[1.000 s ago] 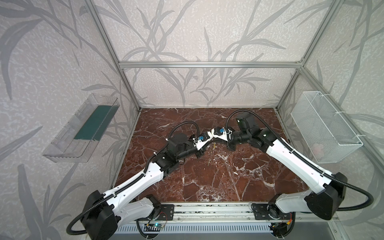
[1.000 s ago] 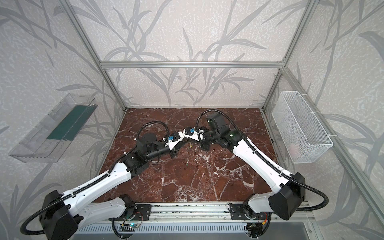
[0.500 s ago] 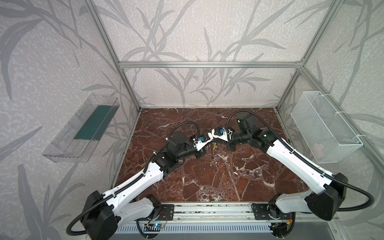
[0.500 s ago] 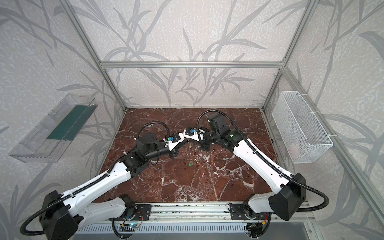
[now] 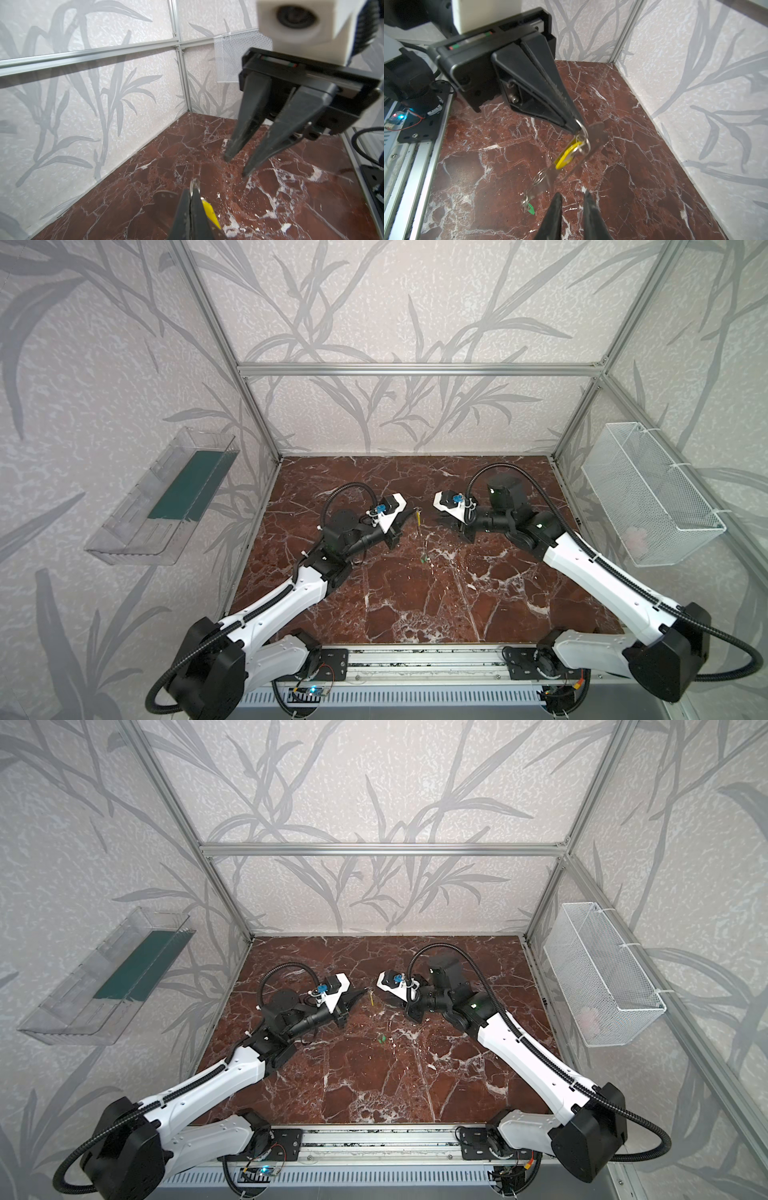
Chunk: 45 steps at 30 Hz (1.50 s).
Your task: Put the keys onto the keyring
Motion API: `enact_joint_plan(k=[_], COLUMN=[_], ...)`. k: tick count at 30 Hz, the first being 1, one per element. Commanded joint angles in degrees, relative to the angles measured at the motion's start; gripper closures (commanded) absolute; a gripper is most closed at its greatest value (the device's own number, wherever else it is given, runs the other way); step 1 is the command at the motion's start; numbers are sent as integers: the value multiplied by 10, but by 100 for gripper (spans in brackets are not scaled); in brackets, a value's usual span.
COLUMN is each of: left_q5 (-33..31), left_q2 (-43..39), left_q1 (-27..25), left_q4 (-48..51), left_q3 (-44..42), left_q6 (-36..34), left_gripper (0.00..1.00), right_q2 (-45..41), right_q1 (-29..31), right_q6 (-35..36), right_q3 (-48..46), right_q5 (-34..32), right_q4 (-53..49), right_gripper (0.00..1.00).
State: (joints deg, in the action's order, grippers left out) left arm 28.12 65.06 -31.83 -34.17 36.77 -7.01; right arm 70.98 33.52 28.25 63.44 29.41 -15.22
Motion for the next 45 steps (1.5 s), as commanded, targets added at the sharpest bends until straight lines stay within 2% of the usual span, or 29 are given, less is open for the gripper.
enact_joint_plan(k=[1, 5, 9, 15, 23, 29, 38, 45], left_q5=[14, -10, -12, 3, 22, 32, 37, 42], left_q2=[11, 37, 54, 73, 90, 89, 88, 97], left_q1=[2, 3, 2, 2, 2, 3, 3, 3], left_q4=[-168, -288, -318, -362, -379, -384, -387, -404], left_q3=[-16, -44, -46, -49, -42, -40, -42, -41], left_q6=[73, 119, 144, 174, 190, 197, 202, 212], left_gripper=[100, 100, 100, 100, 100, 100, 100, 100], right_q2=[-25, -20, -4, 17, 21, 29, 39, 43], right_q1=[-3, -4, -3, -4, -3, -4, -3, -4], right_q6=[-75, -158, -214, -232, -241, -239, -246, -245], right_q3=[-27, -59, -75, -73, -76, -70, -64, -59], right_q5=[-8, 5, 33, 101, 115, 112, 125, 116], right_q4=[111, 216, 285, 303, 309, 305, 310, 306], right_gripper=[77, 74, 71, 65, 65, 74, 78, 88])
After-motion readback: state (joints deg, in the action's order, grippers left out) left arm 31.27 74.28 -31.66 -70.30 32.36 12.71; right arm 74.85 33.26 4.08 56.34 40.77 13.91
